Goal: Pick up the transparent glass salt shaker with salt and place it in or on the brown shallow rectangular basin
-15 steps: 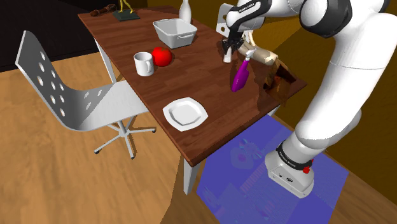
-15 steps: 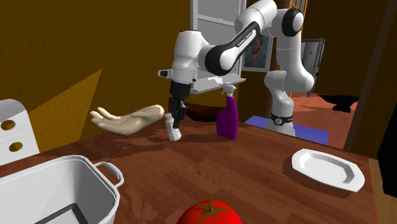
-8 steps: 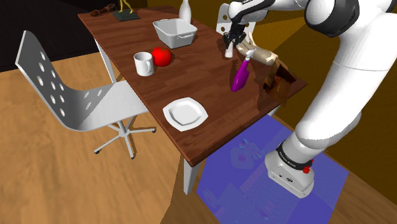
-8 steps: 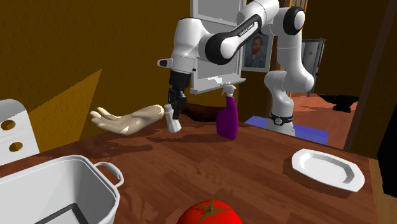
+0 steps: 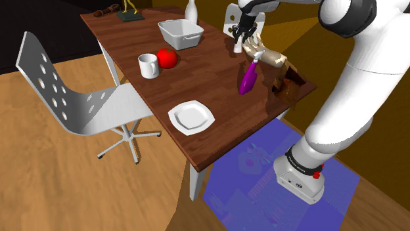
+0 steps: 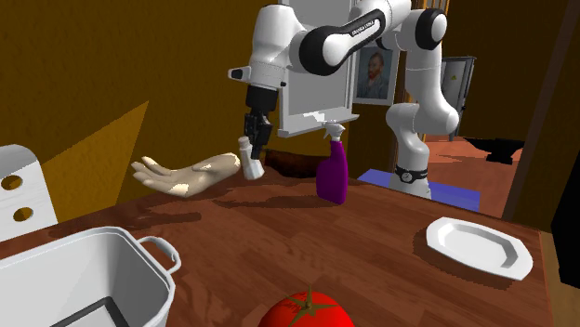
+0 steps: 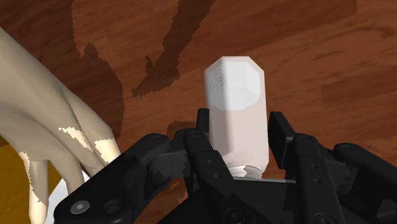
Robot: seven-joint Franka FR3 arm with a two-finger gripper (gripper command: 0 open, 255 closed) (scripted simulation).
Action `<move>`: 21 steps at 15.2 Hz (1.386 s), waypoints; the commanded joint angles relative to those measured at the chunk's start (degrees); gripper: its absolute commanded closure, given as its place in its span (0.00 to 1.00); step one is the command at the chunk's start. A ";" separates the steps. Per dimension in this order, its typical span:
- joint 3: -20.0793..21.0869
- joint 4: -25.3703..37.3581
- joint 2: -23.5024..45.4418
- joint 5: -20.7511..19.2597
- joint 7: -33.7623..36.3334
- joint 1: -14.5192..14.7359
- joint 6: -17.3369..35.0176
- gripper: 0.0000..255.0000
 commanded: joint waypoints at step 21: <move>-4.35 -19.63 -23.32 -5.05 -6.87 -3.98 -2.72 1.00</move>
